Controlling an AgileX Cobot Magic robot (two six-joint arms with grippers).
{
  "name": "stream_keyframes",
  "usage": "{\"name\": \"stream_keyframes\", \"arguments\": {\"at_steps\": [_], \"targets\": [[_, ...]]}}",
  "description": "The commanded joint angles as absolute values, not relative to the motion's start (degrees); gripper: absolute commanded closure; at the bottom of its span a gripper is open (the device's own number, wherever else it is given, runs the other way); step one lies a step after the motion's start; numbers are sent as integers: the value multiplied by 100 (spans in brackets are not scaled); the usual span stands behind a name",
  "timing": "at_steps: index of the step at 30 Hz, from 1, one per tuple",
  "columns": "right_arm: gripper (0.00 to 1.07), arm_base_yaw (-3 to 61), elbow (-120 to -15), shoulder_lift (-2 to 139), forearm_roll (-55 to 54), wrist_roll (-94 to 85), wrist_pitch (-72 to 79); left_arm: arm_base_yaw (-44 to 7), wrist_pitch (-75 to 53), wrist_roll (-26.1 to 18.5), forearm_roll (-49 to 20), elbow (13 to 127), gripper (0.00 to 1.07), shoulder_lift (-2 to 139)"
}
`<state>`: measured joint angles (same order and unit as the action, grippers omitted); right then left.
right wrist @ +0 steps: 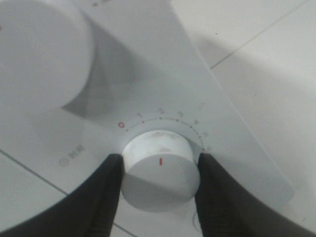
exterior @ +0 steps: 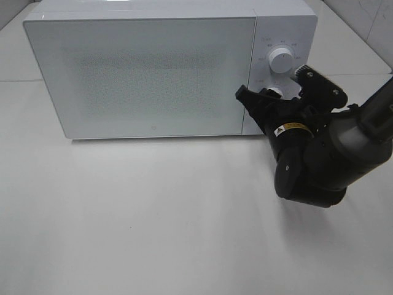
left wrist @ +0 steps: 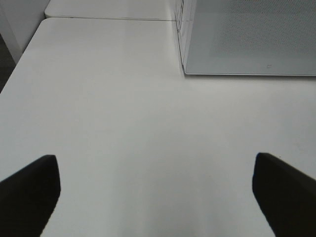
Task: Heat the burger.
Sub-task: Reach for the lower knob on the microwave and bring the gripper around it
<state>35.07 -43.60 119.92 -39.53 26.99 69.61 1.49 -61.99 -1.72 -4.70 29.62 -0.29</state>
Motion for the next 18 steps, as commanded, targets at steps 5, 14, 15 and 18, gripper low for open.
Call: {"name": "stream_keyframes", "arguments": {"at_steps": [5,14,15,18], "targets": [[106,3541,-4589,11981,-2716,6566,8222,160,-6136,-183,-516,2962,9,-115],[106,3541,-4578,11981,-2693,9144,8222,160,-6136,-183,-516,2962,9,-115],[106,3541,-4578,11981,-2693,9093,8222,160,-6136,-183,-516,2962,9,-115],[105,3541,-4578,11981,-2699,8978,8222,160,-6136,-183,-516,2962,9,-115]]}}
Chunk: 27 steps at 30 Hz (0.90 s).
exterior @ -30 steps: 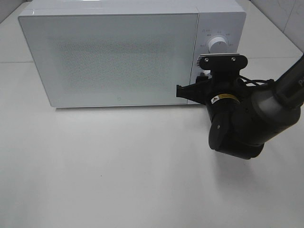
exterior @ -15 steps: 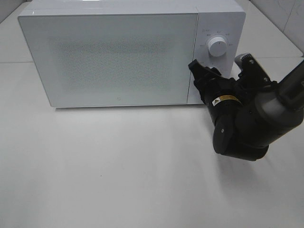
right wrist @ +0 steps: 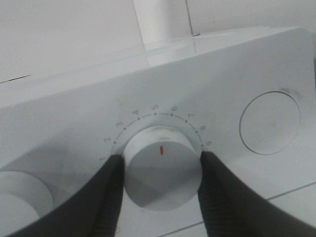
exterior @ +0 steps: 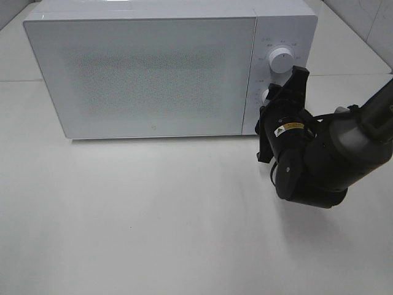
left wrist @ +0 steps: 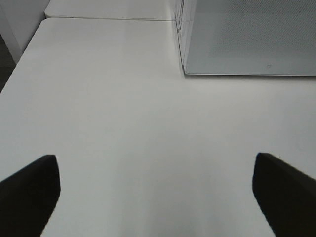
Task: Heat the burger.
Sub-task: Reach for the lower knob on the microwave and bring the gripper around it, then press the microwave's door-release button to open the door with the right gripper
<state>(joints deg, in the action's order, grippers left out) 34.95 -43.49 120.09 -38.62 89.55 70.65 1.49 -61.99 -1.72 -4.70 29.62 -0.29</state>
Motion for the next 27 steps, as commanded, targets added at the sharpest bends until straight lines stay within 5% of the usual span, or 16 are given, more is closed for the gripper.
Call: {"name": "stream_keyframes", "arguments": {"at_steps": [1,12,18,23,27], "targets": [[105,3541,-4578,11981,-2699,8921,8222,160,-6136,-183,-516,2962,9,-115],[99,3541,-4578,11981,-2699,8795,8222,160,-6136,-183,-516,2962,9,-115],[81,3541,-4578,11981,-2699,8795,8222,160,-6136,-183,-516,2962,9,-115],[55,3541,-4452,11981,-2934,8629,8188,160,-6136,-183,-516,2962,9,-115],[51,3541,-4383,11981,-3002,8623,8188,160,-6136,-183,-516,2962,9,-115]]}}
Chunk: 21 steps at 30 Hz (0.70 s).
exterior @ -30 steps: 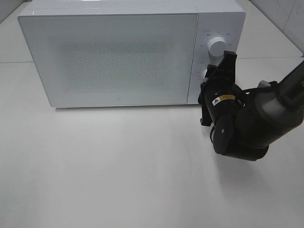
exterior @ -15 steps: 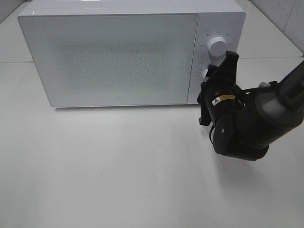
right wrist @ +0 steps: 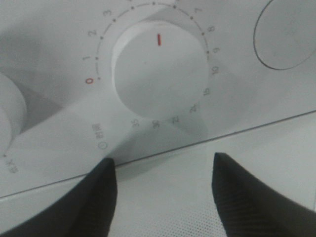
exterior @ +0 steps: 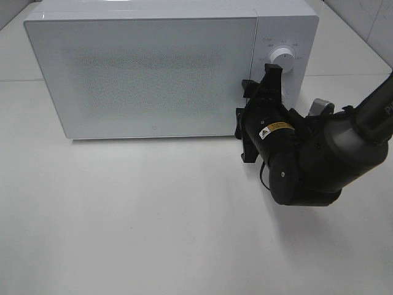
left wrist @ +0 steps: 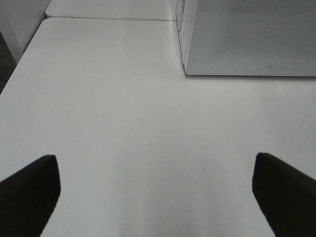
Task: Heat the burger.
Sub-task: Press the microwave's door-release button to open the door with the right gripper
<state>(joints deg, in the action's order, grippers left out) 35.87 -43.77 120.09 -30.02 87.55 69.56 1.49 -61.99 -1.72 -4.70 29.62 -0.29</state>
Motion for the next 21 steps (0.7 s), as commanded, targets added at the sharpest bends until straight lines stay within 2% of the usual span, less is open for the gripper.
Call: {"name": "stream_keyframes", "arguments": {"at_steps": [1,10,16,21], "targets": [[49,3541,-4366,11981,-3019,8606,8188,160,-6136,-183,-516,2962,9,-115],[37,3552,-4034,11625,-3019,7775,8147,160,-6136,-183,-516,2962,9,-115],[37,3552,-3850,11402,-2916,7517,8119,160,-6136,-183,-516,2962,9,-115],[37,3552,-3558,10800,-2269,6423,7208,160,-6136,-183,-516,2962,9,-115]]}}
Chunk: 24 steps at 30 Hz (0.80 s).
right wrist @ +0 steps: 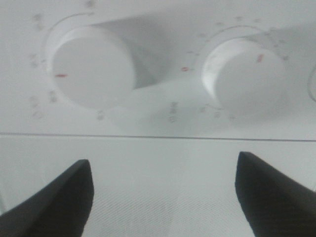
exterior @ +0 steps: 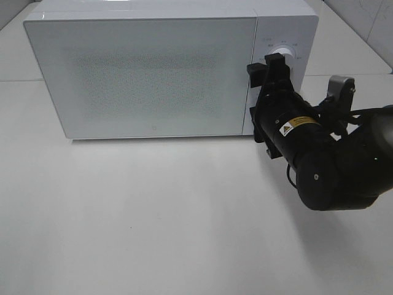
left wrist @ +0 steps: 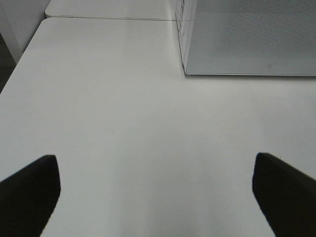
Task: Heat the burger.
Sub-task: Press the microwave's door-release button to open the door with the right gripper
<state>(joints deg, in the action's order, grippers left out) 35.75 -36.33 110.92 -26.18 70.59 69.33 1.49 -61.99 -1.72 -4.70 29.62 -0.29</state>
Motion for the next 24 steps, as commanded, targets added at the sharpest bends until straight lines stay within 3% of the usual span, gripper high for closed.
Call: {"name": "stream_keyframes", "arguments": {"at_steps": [1,16,24], "targets": [[37,3552,-3558,10800,-2269,6423,7208,160,-6136,-183,-516,2962,9,-115],[37,3552,-3501,9230,-1977,1427,4561,160,-6136,-183,-516,2962,9,-115],[37,3392,-3524,8594,-2280,-223,3277,160,-6136,-183,-516,2962,9,-115]]}}
